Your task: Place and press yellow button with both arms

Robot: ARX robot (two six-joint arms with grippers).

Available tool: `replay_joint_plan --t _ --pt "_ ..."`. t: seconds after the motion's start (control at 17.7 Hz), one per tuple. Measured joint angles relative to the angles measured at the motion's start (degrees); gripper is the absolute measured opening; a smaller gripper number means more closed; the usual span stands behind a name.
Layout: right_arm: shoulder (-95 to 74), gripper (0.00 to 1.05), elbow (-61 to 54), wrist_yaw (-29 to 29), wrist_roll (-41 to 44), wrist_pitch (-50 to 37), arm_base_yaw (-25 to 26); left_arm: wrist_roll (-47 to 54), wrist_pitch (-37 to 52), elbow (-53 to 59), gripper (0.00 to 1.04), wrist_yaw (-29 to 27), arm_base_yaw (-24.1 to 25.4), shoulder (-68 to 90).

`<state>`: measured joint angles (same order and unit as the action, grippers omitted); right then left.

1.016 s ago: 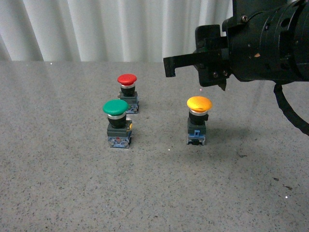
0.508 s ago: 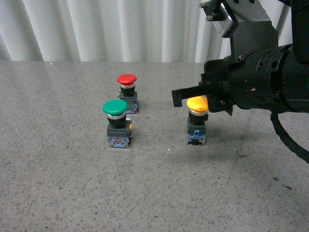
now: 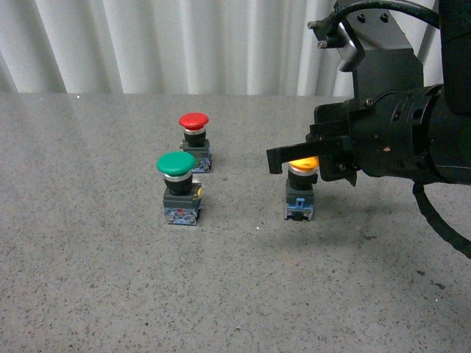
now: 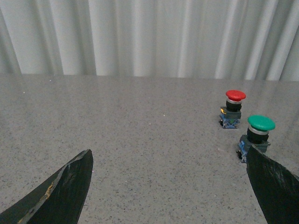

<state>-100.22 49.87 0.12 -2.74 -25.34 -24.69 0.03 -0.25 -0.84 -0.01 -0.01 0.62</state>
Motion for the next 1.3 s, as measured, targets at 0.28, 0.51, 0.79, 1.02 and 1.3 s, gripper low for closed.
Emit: replay_joint_plan --t 0.28,0.51,0.79,1.02,1.3 --pt "-0.98 0.02 -0.02 -0.09 1.09 -0.61 0.00 0.00 0.00 0.00 0.98 0.00 0.00 0.00" --pt "-1.29 0.02 -0.28 0.26 3.26 -0.07 0.00 0.00 -0.02 0.00 0.98 0.00 0.00 0.00" --pt "-0.35 0.02 -0.90 -0.02 5.66 1.46 -0.02 0.00 -0.02 0.00 0.98 0.00 0.00 0.00" --pt "1.46 0.02 -3.89 -3.17 0.31 -11.85 0.02 0.00 -0.02 0.00 0.98 0.00 0.00 0.00" --pt "6.27 0.02 -3.98 -3.32 -6.27 -22.67 1.18 0.00 0.00 0.00 0.98 -0.02 0.00 0.00"
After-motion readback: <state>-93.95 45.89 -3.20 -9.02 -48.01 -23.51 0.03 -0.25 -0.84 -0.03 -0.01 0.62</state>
